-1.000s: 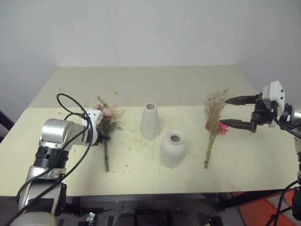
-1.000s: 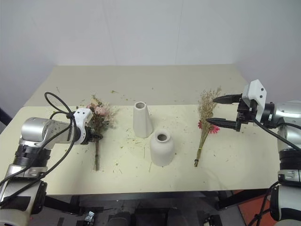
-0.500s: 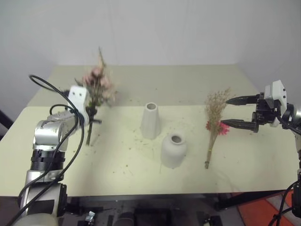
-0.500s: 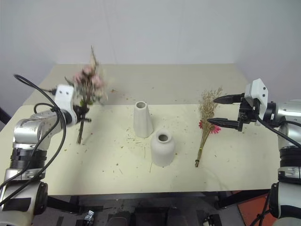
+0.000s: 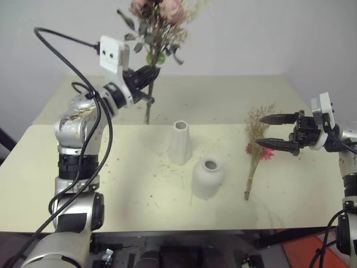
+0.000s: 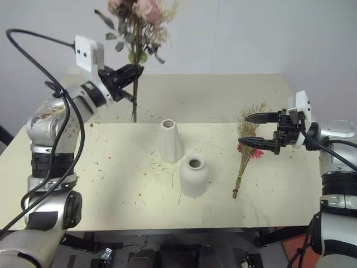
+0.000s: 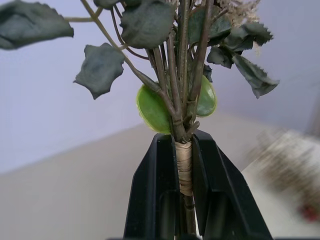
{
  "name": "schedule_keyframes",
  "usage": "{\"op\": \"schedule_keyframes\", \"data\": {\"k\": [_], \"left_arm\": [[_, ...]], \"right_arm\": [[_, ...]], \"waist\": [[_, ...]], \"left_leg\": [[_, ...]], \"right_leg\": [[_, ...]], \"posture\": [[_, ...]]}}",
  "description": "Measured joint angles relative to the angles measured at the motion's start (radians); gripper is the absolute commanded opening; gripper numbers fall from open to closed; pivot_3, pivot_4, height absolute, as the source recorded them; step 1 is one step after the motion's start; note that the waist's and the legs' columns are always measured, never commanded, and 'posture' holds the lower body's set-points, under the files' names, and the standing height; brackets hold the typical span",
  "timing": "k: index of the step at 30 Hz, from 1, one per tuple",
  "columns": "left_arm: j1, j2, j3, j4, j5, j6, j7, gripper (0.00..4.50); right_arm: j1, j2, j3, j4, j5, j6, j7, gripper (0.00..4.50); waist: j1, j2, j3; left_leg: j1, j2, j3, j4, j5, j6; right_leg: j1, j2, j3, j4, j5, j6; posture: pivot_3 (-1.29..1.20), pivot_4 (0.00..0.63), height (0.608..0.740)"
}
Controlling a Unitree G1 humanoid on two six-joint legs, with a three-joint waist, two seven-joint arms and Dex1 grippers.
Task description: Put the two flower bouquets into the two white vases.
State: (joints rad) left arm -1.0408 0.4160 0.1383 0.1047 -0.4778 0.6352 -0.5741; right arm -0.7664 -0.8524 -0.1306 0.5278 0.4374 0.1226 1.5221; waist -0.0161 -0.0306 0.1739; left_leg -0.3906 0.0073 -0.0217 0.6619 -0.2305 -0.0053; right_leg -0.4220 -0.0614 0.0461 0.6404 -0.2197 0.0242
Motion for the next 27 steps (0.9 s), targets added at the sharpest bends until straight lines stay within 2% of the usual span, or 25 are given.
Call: {"op": "schedule_keyframes", "data": {"k": [11,27], "left_arm": [[-0.018,-0.11,-0.037,0.044,-0.033,-0.051,-0.082,0.11],[0.054,-0.153,-0.063,0.121,0.005,-0.14,-0.107,0.11]], "right_arm": [[0.019,0.005,-0.002,-0.058,0.009,0.018,-0.015,4.43],[0.07,0.005,-0.021,-0.14,0.018,0.059,-0.063,4.43]], "waist": [[-0.005,0.0,0.0],[-0.004,0.0,0.0]], "left_leg": [[0.0,0.0,0.0,0.0,0.0,0.0],[0.0,0.0,0.0,0.0,0.0,0.0]], "right_leg": [[0.0,0.0,0.0,0.0,0.0,0.0],[0.0,0.001,0.001,0.0,0.0,0.0]], "posture": [[0.0,0.15,0.74],[0.0,0.15,0.74]]}}
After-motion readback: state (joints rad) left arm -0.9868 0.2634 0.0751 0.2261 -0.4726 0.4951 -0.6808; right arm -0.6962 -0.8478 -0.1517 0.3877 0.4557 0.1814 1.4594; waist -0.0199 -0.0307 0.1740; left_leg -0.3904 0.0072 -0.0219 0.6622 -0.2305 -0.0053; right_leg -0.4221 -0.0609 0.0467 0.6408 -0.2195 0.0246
